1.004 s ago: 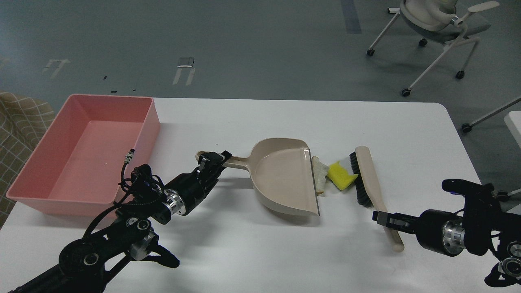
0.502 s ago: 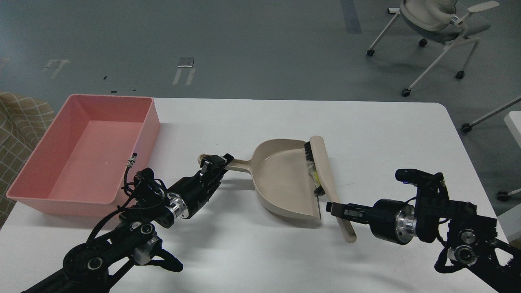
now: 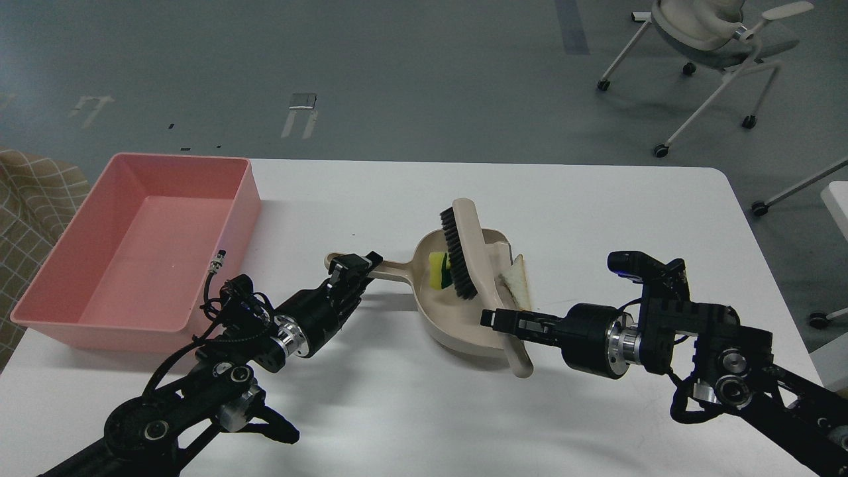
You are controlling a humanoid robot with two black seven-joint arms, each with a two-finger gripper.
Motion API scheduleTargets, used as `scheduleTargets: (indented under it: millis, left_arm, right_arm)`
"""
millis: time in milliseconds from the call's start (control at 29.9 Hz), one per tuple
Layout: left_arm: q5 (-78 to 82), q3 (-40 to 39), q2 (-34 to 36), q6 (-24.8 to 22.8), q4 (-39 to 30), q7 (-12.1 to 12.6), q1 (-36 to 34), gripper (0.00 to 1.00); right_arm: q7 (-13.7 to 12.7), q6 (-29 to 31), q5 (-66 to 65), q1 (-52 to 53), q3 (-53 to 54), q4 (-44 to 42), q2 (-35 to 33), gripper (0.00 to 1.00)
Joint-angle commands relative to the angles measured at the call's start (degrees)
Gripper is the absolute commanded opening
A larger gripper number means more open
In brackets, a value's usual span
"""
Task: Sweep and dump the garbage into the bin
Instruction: 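Sweep the sponge and stick into the dustpan with the brush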
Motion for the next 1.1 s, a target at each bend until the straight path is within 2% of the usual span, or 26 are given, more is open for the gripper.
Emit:
scheduleTargets:
  millis: [0, 100, 167, 468, 769, 1070]
  left_arm:
    - [0.01, -0.07, -0.05, 0.00, 0.01, 0.00, -0.02, 0.04]
    - [-0.08, -0.07, -0.05, 0.00, 0.01, -0.08, -0.02, 0.04]
    - [-0.08, -0.07, 0.13, 0.00, 0.01, -0.08, -0.02, 0.04]
    - [-0.08, -0.07, -0.22, 0.00, 0.01, 0.00, -0.02, 0.04]
    - [0.01, 0.10, -0.40, 0.00, 0.01, -0.08, 0.07, 0.04]
    - [0.01, 0.19, -0.31, 0.00, 0.01, -0.08, 0.07, 0.04]
  right_arm:
    - [-0.01, -0.01, 1.57, 0.16, 3.87, 0.58, -1.60, 0.00]
    - [-0.10, -0.01, 1.75, 0.07, 4.85, 0.23, -3.45, 0.00]
    - [-0.10, -0.01, 1.75, -0.63, 4.59, 0.14, -7.91, 0.00]
    - [-0.27, -0.01, 1.48, -5.98, 4.24, -0.82, -16.63, 0.00]
    - [-0.54, -0.01, 1.31, -12.32, 4.24, -1.35, -16.63, 0.00]
    - [-1.15, -0.01, 1.39, -9.16, 2.22, -1.53, -9.87, 0.00]
